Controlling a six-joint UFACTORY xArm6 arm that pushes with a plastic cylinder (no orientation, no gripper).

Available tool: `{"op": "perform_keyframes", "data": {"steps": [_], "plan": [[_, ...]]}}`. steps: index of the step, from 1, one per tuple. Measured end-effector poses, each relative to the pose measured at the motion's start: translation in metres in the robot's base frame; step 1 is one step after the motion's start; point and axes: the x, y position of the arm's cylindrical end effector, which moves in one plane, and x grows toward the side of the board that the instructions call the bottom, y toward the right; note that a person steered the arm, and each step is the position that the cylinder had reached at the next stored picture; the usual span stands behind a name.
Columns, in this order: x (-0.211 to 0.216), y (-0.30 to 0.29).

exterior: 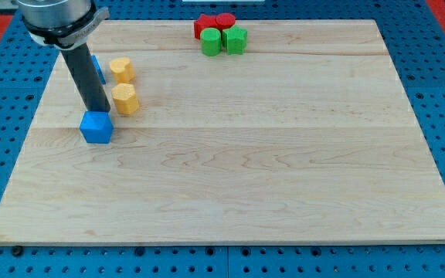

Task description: Push the yellow hexagon right and down

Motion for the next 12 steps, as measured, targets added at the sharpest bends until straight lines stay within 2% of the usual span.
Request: {"op": "perform_keyframes", "data": {"steps": [2, 3, 4, 5, 6, 8, 12], "plan": [[0.004, 0.000], [0.004, -0.021], [-0.024, -0.035], [-0.049, -0.011], [-0.050, 0.029], [-0.030, 0.042], [-0.035, 0.075]]}}
